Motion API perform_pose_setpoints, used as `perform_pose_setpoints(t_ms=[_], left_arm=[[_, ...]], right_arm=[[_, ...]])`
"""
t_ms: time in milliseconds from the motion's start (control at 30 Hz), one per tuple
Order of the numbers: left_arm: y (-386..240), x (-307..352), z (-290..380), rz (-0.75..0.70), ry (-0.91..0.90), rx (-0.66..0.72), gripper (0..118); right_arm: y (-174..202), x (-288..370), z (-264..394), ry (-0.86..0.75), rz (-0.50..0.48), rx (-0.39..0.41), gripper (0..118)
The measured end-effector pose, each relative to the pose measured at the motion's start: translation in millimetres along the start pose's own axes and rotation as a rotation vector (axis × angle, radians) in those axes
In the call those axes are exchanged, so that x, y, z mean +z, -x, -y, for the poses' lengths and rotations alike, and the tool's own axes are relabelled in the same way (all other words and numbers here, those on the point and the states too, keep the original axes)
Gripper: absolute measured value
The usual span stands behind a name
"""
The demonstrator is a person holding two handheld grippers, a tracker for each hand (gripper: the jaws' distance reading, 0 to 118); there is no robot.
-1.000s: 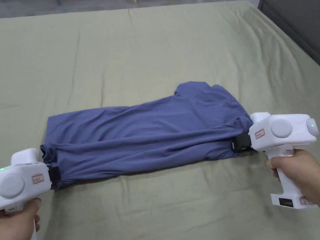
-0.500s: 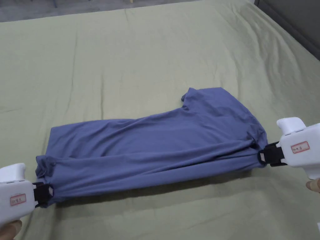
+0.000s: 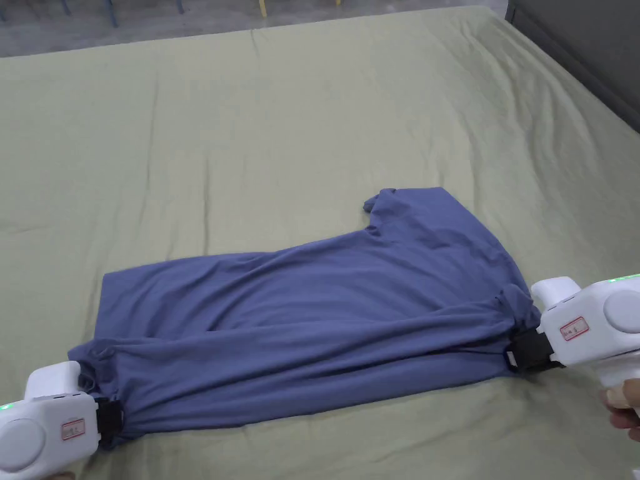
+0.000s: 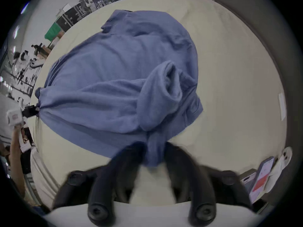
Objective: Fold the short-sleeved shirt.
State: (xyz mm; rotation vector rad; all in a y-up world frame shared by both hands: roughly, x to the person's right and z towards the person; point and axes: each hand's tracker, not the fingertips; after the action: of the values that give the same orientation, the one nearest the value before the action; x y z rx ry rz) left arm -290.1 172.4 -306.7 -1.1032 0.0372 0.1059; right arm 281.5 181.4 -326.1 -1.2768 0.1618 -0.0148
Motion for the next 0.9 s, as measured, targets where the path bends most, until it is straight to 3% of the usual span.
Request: perform_pose_setpoints(t_ms=[33, 67, 100, 133, 200, 300, 333, 367, 400, 433, 567, 633, 667, 700, 900], left_arm=[[9, 5, -2, -0.018, -0.032, 0.045, 41], [10, 15, -3, -0.039, -0.085, 0.081, 92], [12, 27, -2, 0.003, -0.14, 0.086, 118], [11, 42, -4, 0.088, -0.261, 0.114, 118], [9, 54, -4, 0.108, -0.263, 0.141, 118], [-18, 81, 3, 0.142, -0.206, 0.108, 118], [-28, 80, 7, 0.116, -0.165, 0.077, 118], [-37, 78, 12, 0.052, -0.144, 0.055, 112], [-38, 66, 14, 0.003, -0.139, 0.04, 55], [-33, 51, 14, -0.014, -0.155, 0.054, 0], [-37, 34, -8, 0.12, -0.143, 0.108, 0], [-39, 26, -37, 0.073, -0.206, 0.063, 5], [-38, 21, -59, 0.04, -0.244, 0.038, 48], [-37, 14, -80, -0.004, -0.275, 0.028, 118], [-14, -94, -204, -0.06, -0.104, 0.073, 118]], right_arm=[[0, 13, 2, -0.029, -0.008, 0.017, 79], [1, 28, 3, -0.069, -0.023, 0.026, 110], [2, 47, 4, -0.142, -0.028, 0.015, 118], [3, 73, 1, -0.268, -0.008, -0.016, 118], [8, 102, 1, -0.405, -0.007, -0.066, 118], [17, 112, 0, -0.477, -0.058, -0.112, 118], [22, 110, 1, -0.478, -0.055, -0.12, 112], [28, 105, 1, -0.463, -0.038, -0.121, 92], [40, 95, 3, -0.452, -0.008, -0.107, 16], [48, 86, 3, -0.449, 0.006, -0.077, 2], [67, 71, 1, -0.419, -0.027, -0.073, 2], [70, 70, -1, -0.418, -0.037, -0.07, 2], [71, 64, 3, -0.417, -0.043, -0.058, 2], [70, 65, 3, -0.413, -0.048, -0.053, 2], [55, 72, 11, -0.4, -0.036, -0.071, 2]])
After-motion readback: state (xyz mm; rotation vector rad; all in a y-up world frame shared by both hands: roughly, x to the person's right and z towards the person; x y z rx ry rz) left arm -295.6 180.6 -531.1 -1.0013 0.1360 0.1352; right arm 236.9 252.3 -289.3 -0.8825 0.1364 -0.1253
